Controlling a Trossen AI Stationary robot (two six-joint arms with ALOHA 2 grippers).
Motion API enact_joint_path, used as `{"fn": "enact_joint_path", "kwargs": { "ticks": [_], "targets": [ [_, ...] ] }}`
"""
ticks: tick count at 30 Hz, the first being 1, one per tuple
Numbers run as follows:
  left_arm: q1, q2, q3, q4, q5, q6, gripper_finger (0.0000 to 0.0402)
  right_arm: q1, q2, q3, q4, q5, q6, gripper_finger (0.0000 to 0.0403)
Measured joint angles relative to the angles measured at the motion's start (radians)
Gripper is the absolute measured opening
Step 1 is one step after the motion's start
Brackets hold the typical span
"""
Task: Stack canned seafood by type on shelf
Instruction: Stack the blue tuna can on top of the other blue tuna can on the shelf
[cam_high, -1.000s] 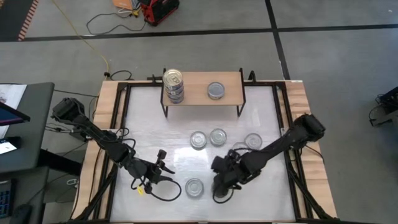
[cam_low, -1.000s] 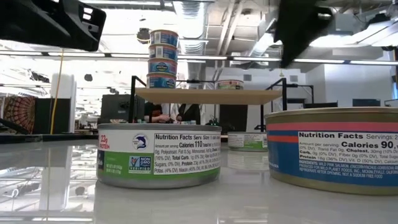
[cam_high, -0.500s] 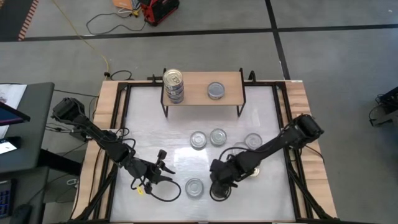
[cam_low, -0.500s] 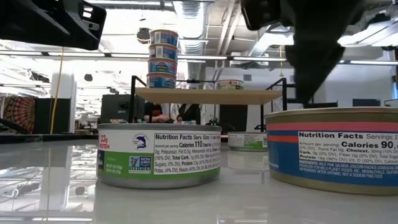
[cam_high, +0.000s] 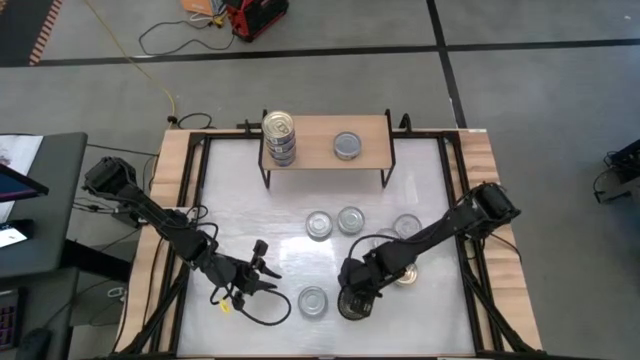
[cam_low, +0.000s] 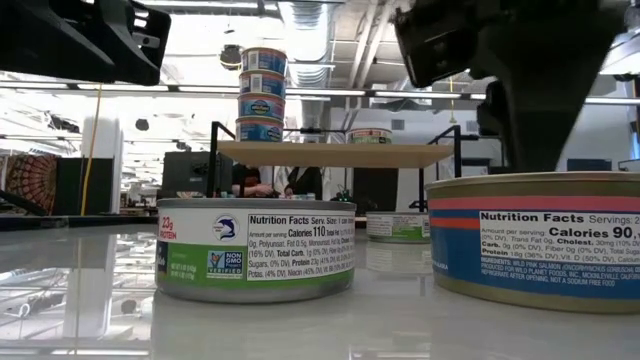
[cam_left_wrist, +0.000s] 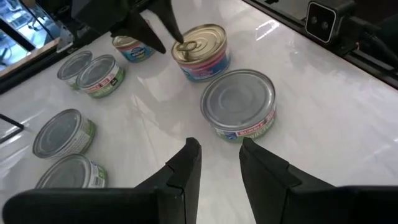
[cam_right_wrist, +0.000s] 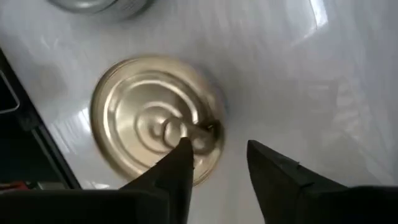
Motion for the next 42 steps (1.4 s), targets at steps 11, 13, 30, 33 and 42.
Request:
{"fn": "enact_joint_path", "kwargs": {
  "ticks": [11, 13, 30, 33, 42],
  "targets": [
    [0.0, 0.0, 0.0, 0.005, 0.007, 0.0, 0.0102, -0.022, -0.007, -0.097, 0.136, -0.055, 0.008, 0.0047],
    [0.0, 0.0, 0.0, 0.006, 0.006, 0.01, 0.0102, -0.028, -0.007, -0.102, 0.135, -0.055, 0.005, 0.0035],
    [0.0, 0.0, 0.0, -0.001, -0.002, 0.014, 0.0102, -0.119, 0.008, -0.116, 0.092, -0.068, -0.027, 0.001],
    [0.0, 0.0, 0.0, -0.007, -0.001, 0.014, 0.0102, -0.135, 0.003, -0.113, 0.075, -0.064, -0.033, 0.001],
    [0.0, 0.0, 0.0, -0.023, -0.003, 0.019, 0.0102, -0.173, -0.008, -0.113, -0.068, 0.092, -0.011, 0.0057]
  ]
}}
